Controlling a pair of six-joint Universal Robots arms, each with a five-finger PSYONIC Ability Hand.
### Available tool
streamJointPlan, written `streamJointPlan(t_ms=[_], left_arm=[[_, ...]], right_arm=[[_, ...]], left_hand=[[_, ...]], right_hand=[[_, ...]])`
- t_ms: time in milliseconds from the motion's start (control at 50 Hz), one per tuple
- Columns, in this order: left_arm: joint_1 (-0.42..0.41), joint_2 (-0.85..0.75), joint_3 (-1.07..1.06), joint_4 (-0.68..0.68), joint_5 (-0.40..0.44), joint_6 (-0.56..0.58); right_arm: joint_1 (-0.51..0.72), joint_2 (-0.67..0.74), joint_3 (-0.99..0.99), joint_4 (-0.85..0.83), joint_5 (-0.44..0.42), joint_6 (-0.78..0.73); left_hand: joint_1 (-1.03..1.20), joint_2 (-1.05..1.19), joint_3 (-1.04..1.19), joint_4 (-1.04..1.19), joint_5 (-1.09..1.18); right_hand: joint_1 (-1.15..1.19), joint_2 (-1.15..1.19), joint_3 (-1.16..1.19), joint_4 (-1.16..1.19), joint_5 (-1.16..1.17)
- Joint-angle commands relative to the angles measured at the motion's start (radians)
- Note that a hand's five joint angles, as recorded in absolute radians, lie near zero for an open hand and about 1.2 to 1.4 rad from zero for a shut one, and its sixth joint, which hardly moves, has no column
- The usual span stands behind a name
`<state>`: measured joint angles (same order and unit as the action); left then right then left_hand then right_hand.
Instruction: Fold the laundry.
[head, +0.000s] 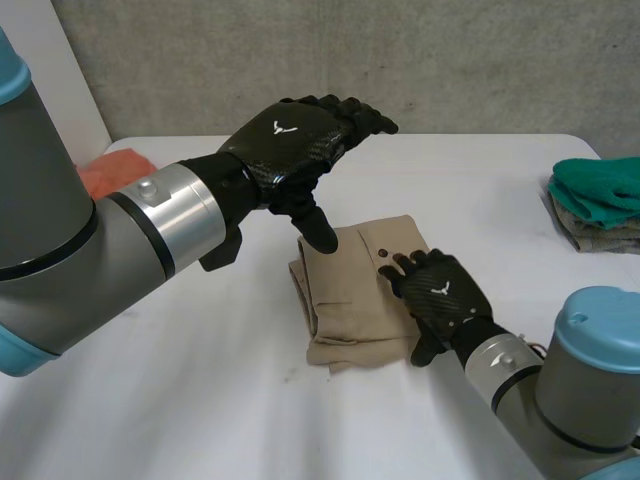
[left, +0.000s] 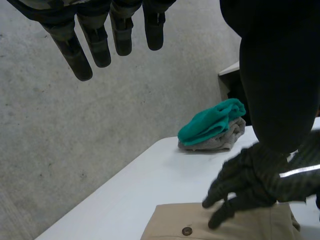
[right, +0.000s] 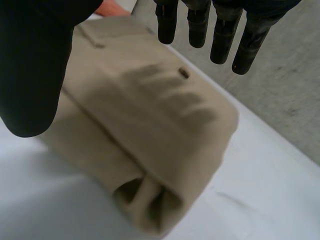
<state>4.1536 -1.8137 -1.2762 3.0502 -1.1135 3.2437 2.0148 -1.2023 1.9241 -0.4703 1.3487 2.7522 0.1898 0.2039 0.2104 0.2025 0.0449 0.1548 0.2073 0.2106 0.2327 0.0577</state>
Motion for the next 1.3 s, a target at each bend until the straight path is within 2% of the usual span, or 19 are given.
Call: streamJointPlan(t_ms=[20,140,260,380,440,540,680,780,900,980,1060,1140,1300], left_arm=[[-0.001,-0.012,-0.017,0.004,-0.005,-0.004],[-0.006,-0.018,-0.018,0.006,-0.006,-0.004],[-0.007,-0.019,-0.023,0.007,-0.008,-0.004],[-0.007,-0.019,-0.025,0.007,-0.008,-0.004],[-0.004,-0.021,-0.026,0.007,-0.008,-0.006],[-0.003,-0.019,-0.026,0.007,-0.006,-0.007],[-0.003,-0.021,-0.026,0.007,-0.006,-0.007],[0.000,-0.021,-0.026,0.007,-0.008,-0.009],[0.002,-0.019,-0.026,0.007,-0.008,-0.009],[0.004,-0.018,-0.023,0.010,-0.008,-0.009],[0.005,-0.018,-0.020,0.012,-0.008,-0.009],[0.008,-0.018,-0.020,0.012,-0.009,-0.010],[0.020,-0.015,-0.020,0.012,-0.008,-0.041]], right_arm=[[0.024,0.141,-0.056,-0.120,0.010,-0.016],[0.031,0.217,-0.112,-0.182,0.015,-0.045],[0.035,0.268,-0.191,-0.189,0.055,-0.071],[0.042,0.322,-0.278,-0.182,0.063,-0.069],[0.042,0.339,-0.321,-0.175,0.063,-0.069],[0.042,0.365,-0.384,-0.172,0.053,-0.065],[0.045,0.385,-0.432,-0.169,0.032,-0.062],[0.044,0.400,-0.458,-0.153,-0.025,-0.059],[0.021,0.363,-0.459,-0.108,-0.048,-0.060],[-0.066,0.299,-0.464,-0.120,-0.066,-0.060],[-0.134,0.245,-0.510,-0.152,-0.131,-0.051],[-0.180,0.231,-0.588,-0.218,-0.186,-0.006],[-0.323,0.220,-0.802,-0.346,-0.198,0.190]], left_hand=[[0.021,0.007,0.000,0.008,-0.009],[0.021,0.007,0.000,0.008,-0.009],[0.021,0.007,0.000,0.008,-0.009],[0.021,0.007,0.000,0.008,-0.009],[0.021,0.007,0.000,0.008,-0.009],[0.018,0.004,-0.003,0.005,-0.012],[0.024,0.010,0.003,0.011,-0.006],[0.024,0.010,0.003,0.011,-0.006],[0.024,0.010,0.003,0.011,-0.006],[0.024,0.010,0.003,0.011,-0.006],[0.024,0.010,0.003,0.011,-0.006],[0.024,0.010,0.003,0.011,-0.006],[0.024,0.010,0.003,0.011,-0.006]], right_hand=[[0.020,-0.033,-0.036,-0.058,-0.058],[0.020,-0.033,-0.036,-0.058,-0.058],[0.020,-0.033,-0.036,-0.058,-0.058],[0.133,0.080,0.077,0.055,0.055],[0.317,0.265,0.261,0.239,0.240],[0.795,0.742,0.739,0.717,0.717],[1.241,1.188,1.185,1.163,1.163],[1.241,1.189,1.186,1.164,1.164],[1.241,1.189,1.186,1.164,1.164],[1.241,1.189,1.186,1.164,1.164],[1.241,1.189,1.186,1.164,1.164],[1.241,1.189,1.186,1.164,1.164],[1.241,1.189,1.186,1.164,1.164]])
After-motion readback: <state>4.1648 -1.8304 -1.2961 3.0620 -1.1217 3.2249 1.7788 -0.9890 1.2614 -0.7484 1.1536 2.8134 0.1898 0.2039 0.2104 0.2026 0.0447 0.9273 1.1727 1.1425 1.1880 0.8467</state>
